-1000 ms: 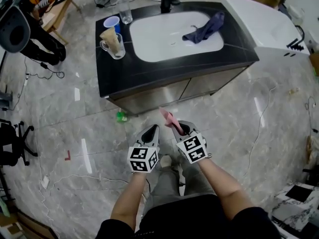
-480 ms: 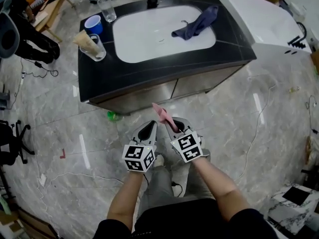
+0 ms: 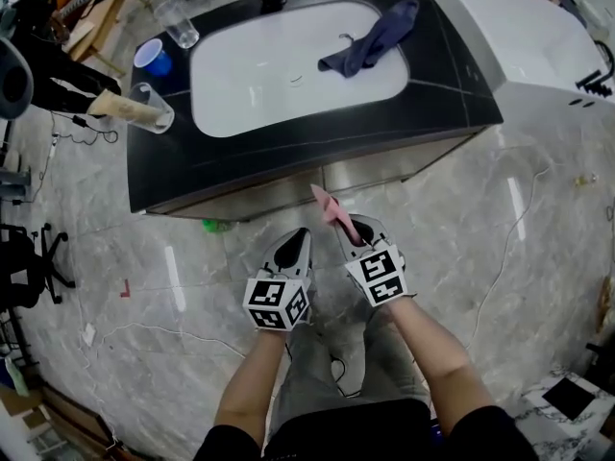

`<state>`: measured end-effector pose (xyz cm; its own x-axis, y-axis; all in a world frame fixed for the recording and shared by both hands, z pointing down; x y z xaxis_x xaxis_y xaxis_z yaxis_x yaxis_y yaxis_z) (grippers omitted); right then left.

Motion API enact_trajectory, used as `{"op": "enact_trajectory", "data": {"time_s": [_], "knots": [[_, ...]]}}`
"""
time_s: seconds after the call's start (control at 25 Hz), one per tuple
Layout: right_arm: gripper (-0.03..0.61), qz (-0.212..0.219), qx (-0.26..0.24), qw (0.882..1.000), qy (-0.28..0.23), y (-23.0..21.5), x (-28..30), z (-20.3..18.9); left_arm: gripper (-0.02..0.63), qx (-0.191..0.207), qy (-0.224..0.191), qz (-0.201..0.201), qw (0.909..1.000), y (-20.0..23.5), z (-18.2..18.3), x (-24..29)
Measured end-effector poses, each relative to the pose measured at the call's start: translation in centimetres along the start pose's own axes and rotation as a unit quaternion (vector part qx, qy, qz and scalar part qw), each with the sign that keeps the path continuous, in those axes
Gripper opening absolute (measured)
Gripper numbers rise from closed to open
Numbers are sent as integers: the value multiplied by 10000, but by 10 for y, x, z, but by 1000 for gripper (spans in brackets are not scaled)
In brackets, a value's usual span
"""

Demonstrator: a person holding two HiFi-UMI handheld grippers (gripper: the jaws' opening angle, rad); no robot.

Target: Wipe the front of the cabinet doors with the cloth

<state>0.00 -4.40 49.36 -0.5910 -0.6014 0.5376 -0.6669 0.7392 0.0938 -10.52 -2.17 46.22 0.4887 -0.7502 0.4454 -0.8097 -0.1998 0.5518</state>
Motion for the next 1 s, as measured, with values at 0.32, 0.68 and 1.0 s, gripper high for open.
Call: {"op": "enact_trajectory", "data": {"time_s": [0.32, 0.68, 1.0], "knots": [[44, 90, -101, 9998, -119, -46, 9, -15, 17, -24, -21, 126, 9999, -23, -8, 40], [44, -14, -65, 9999, -102, -102, -6, -39, 17, 18, 104, 182, 9998, -52, -18, 81], [44, -312, 112, 9994, -21, -159, -28, -70, 17, 103, 202, 88, 9997, -85, -23, 122]]}}
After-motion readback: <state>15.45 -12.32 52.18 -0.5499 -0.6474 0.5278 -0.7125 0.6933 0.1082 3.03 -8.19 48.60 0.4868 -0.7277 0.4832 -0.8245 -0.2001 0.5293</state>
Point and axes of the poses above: the fingertips, and each gripper's own axes: x forward along the fingers, y to its left, z out of its top, the point moved 4 cm from there along -x, backward along the fingers, and after that the axes turned 15 degrees about -x, right-handed, at the moved point
